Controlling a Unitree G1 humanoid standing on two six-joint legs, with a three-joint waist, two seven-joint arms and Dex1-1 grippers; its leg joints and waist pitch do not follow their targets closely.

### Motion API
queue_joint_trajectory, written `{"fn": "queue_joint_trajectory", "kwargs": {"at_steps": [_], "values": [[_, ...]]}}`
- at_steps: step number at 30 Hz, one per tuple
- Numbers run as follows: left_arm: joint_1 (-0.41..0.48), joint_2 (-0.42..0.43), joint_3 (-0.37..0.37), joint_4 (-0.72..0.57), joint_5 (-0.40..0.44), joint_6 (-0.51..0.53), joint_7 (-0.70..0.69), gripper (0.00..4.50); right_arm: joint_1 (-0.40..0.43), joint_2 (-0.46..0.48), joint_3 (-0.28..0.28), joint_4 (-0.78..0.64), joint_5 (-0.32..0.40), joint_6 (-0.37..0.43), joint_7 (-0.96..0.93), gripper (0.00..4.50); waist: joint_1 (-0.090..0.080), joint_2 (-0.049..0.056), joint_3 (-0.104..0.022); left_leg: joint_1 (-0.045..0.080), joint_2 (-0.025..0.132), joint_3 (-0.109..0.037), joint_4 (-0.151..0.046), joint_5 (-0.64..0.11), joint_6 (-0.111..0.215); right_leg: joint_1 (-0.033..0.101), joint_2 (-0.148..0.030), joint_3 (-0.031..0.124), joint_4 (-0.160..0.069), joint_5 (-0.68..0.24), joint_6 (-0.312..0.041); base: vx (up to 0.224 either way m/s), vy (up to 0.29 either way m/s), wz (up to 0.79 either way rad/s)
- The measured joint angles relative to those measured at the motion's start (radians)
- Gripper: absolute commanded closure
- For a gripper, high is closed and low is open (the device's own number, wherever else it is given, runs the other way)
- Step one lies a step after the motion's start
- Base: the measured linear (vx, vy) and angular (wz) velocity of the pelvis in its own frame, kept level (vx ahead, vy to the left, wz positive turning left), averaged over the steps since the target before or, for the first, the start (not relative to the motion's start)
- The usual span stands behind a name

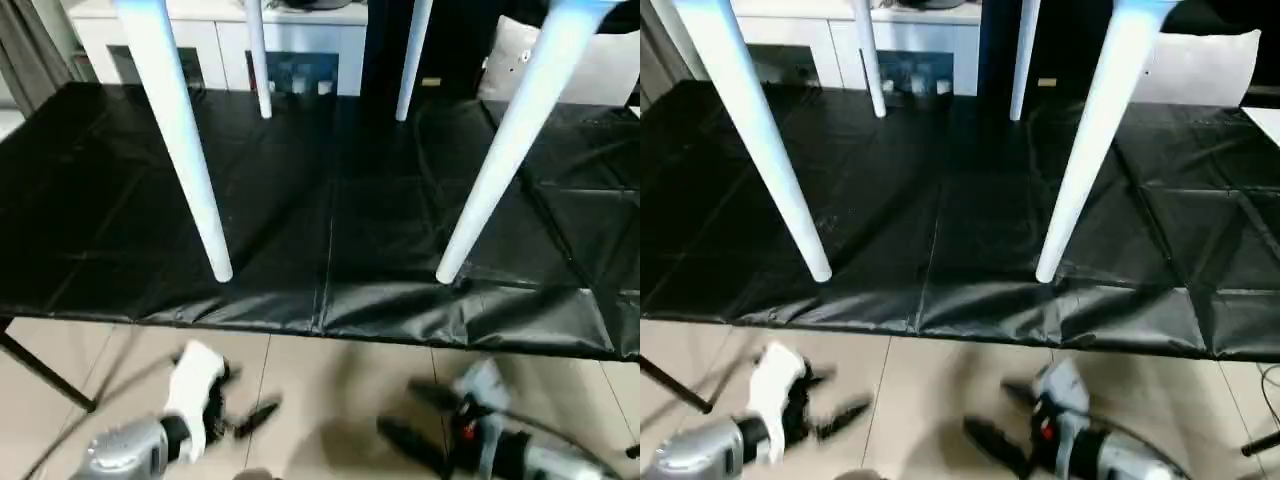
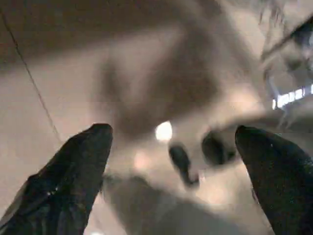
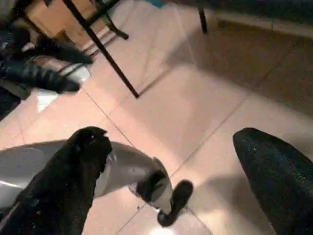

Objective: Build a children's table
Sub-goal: Flip table

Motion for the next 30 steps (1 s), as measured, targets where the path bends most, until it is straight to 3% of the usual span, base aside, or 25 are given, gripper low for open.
{"fn": "queue_joint_trajectory", "kwargs": {"at_steps": [4,9,12,17,21,25,27,30], "values": [[-0.072,-0.079,0.028,0.188,0.013,0.001,0.06,0.02,-0.074,0.068,-0.005,0.203,-0.051,-0.02,-0.083,0.0,0.007,-0.003,-0.002,0.001,0.001,0.004,0.0,0.004,0.003,-0.001,-0.002,0.0,0.001,0.002,-0.004,0.0,0.0,0.0],[-0.246,-0.189,0.124,0.618,0.022,-0.184,0.246,0.02,-0.237,0.204,-0.027,0.619,-0.057,-0.041,-0.226,0.0,0.007,-0.007,-0.01,0.001,0.001,0.007,-0.004,0.009,0.003,0.0,-0.003,0.0,-0.002,0.007,-0.009,0.0,0.0,0.0],[-0.274,-0.204,0.122,0.77,0.044,-0.256,0.307,0.02,-0.285,0.236,-0.057,0.829,-0.078,-0.088,-0.314,0.0,0.005,-0.01,-0.013,0.001,0.001,0.008,-0.004,0.009,0.003,-0.002,-0.003,0.0,-0.003,0.008,-0.009,0.0,0.0,0.0],[-0.351,-0.267,0.109,0.99,0.108,-0.315,0.423,0.02,-0.365,0.295,-0.181,1.061,-0.064,-0.151,-0.534,0.0,0.002,-0.004,-0.009,0.0,0.002,0.008,-0.005,0.009,0.003,-0.004,-0.003,0.0,-0.004,0.009,-0.008,0.0,0.0,0.0],[-0.388,-0.295,0.109,1.09,0.127,-0.386,0.454,0.02,-0.403,0.29,-0.165,1.17,-0.108,-0.184,-0.652,0.0,0.003,-0.001,-0.007,0.001,0.003,0.011,-0.01,0.01,0.002,-0.004,-0.003,0.0,-0.006,0.009,-0.008,0.0,0.0,0.0],[-0.404,-0.297,0.108,1.143,0.138,-0.411,0.459,0.02,-0.392,0.293,-0.126,1.216,-0.162,-0.19,-0.654,0.0,0.002,-0.001,-0.006,-0.001,0.003,0.013,-0.016,0.011,0.001,-0.009,-0.003,0.0,-0.008,0.009,-0.008,0.0,0.0,0.0],[-0.417,-0.301,0.109,1.174,0.145,-0.419,0.462,0.02,-0.395,0.294,-0.135,1.225,-0.167,-0.197,-0.659,0.0,-0.001,0.0,-0.006,-0.007,0.004,0.014,-0.016,0.016,0.006,-0.018,-0.003,0.001,-0.006,0.009,-0.007,0.0,0.0,0.0],[-0.428,-0.309,0.115,1.22,0.149,-0.45,0.471,0.02,-0.413,0.294,-0.158,1.255,-0.168,-0.203,-0.669,0.0,-0.006,0.0,-0.005,-0.008,0.004,0.015,-0.016,0.017,0.008,-0.019,-0.003,0.001,-0.006,0.009,-0.008,0.0,0.0,0.0]]}}
